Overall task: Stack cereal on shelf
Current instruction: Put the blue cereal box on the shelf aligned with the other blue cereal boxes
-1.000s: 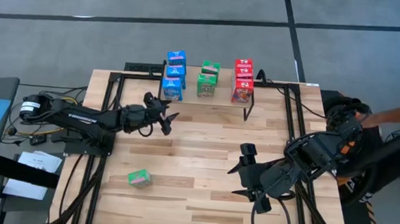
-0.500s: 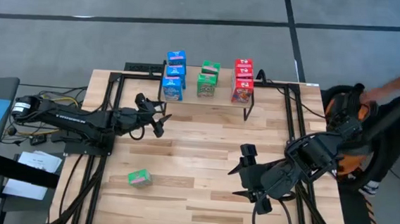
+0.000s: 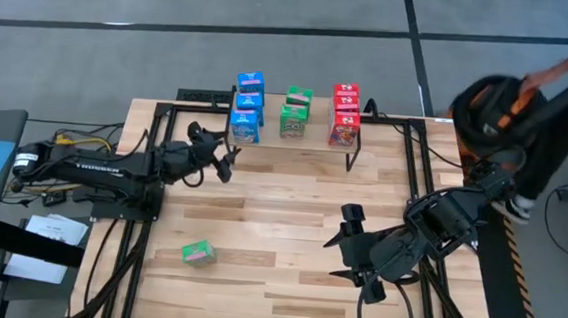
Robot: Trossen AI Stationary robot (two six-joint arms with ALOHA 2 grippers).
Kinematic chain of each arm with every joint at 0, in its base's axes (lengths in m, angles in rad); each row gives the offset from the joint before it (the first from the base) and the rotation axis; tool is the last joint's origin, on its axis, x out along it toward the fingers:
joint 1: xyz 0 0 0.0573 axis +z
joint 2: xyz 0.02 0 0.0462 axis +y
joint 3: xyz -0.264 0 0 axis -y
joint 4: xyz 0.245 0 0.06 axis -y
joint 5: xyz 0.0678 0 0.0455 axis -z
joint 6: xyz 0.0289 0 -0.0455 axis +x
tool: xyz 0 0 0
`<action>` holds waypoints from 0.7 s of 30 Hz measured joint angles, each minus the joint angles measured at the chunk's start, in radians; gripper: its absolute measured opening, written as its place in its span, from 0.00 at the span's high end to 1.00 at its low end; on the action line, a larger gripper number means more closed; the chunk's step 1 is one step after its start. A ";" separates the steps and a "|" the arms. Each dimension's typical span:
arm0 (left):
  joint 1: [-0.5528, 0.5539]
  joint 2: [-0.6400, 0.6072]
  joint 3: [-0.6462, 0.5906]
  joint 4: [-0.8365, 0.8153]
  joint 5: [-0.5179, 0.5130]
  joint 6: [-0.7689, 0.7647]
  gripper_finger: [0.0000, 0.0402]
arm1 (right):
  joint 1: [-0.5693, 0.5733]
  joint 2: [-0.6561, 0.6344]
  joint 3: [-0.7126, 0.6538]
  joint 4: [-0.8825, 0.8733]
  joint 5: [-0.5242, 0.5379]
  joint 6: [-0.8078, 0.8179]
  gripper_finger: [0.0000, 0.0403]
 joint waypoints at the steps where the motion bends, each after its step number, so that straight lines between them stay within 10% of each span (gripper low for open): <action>1: 0.011 0.000 0.000 0.002 0.020 -0.004 0.28 | 0.000 0.000 0.000 0.000 0.000 0.000 0.30; 21: 0.077 0.000 0.000 0.055 0.157 -0.025 0.28 | 0.000 0.000 0.000 0.000 0.000 -0.007 0.30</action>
